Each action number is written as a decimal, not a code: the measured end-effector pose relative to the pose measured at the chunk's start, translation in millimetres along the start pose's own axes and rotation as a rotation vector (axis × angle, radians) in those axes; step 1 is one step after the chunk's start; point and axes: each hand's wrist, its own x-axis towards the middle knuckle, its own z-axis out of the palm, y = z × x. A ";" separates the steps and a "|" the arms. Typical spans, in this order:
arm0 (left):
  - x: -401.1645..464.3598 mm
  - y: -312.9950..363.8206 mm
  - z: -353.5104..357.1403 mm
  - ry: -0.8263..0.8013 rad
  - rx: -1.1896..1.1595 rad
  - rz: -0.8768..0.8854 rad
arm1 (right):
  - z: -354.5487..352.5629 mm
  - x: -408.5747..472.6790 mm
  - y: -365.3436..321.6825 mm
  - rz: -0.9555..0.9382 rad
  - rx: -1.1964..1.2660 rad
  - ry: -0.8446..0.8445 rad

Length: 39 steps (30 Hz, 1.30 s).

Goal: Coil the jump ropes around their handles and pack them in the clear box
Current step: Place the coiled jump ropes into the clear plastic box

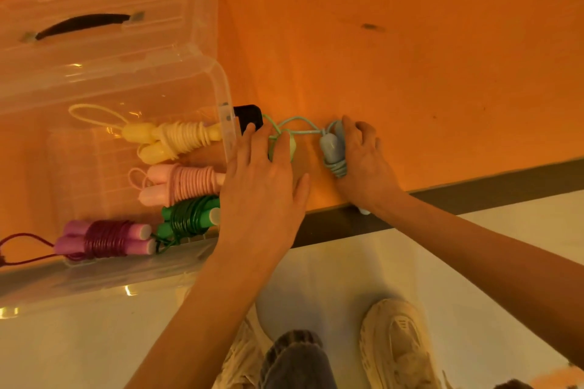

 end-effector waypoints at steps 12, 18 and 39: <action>39.7 7.4 18.5 -0.159 0.353 0.040 | -4.0 0.1 14.6 0.028 -0.043 -0.015; 51.6 7.2 59.0 -0.082 0.386 -0.101 | -7.8 -1.7 9.7 0.067 0.030 0.003; 23.2 14.0 23.2 0.293 -0.370 -0.082 | -39.6 0.2 20.2 0.137 0.435 0.155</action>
